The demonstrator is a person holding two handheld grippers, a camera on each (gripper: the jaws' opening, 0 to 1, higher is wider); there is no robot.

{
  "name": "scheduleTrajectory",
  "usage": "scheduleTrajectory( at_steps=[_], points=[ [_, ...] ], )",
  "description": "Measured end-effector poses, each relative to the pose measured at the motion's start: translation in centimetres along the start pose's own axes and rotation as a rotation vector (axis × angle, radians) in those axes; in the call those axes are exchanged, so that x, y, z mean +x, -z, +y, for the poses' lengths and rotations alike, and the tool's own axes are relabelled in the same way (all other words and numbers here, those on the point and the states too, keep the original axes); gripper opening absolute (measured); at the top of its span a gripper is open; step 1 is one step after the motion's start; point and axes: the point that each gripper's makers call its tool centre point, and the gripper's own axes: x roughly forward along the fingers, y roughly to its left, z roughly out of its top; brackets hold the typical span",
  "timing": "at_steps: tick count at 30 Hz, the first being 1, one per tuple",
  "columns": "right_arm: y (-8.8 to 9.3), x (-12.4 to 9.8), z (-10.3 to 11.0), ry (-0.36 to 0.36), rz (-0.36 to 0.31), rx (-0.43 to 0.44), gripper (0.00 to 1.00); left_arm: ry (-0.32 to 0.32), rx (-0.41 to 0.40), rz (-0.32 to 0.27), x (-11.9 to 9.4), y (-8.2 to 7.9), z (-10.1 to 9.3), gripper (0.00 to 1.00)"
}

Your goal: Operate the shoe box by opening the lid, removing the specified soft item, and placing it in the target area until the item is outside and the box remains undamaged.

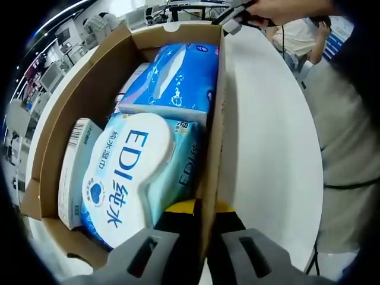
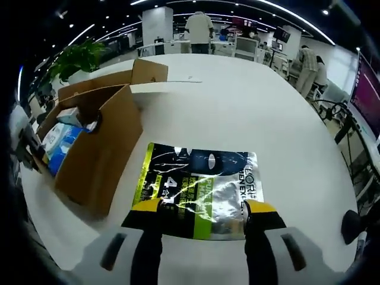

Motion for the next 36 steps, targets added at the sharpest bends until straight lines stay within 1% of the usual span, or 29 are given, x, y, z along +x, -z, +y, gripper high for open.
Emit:
scheduleTrajectory(
  at_steps=[2, 4, 8, 9, 11, 12, 18, 29, 36],
  points=[
    [-0.1, 0.1, 0.0, 0.0, 0.0, 0.013, 0.54, 0.0, 0.004, 0.004, 0.0, 0.0, 0.0, 0.01],
    [-0.1, 0.3, 0.1, -0.013, -0.005, 0.047, 0.56, -0.001, 0.004, 0.005, 0.0, 0.0, 0.0, 0.01],
    [0.6, 0.7, 0.0, 0.0, 0.015, 0.043, 0.56, -0.002, 0.004, 0.004, 0.0, 0.0, 0.0, 0.01],
    [0.9, 0.8, 0.2, -0.008, 0.023, 0.054, 0.56, -0.002, 0.004, 0.005, 0.0, 0.1, 0.0, 0.01],
    [1.0, 0.8, 0.1, -0.009, 0.014, 0.075, 0.56, -0.002, 0.004, 0.005, 0.0, 0.1, 0.0, 0.01],
    [0.9, 0.8, 0.1, -0.007, 0.01, 0.088, 0.56, -0.003, 0.003, 0.005, 0.0, 0.1, -0.1, 0.01],
    [0.8, 1.0, 0.1, -0.007, 0.003, 0.094, 0.56, 0.0, 0.002, 0.006, 0.0, 0.1, 0.0, 0.01],
    [0.1, 1.7, -0.2, -0.008, 0.025, 0.1, 0.56, 0.001, 0.001, 0.005, 0.0, 0.1, 0.0, 0.01],
    [-0.8, 2.4, -0.6, 0.001, 0.038, 0.112, 0.56, 0.0, 0.0, 0.005, -0.1, 0.1, 0.0, 0.01]
  ],
)
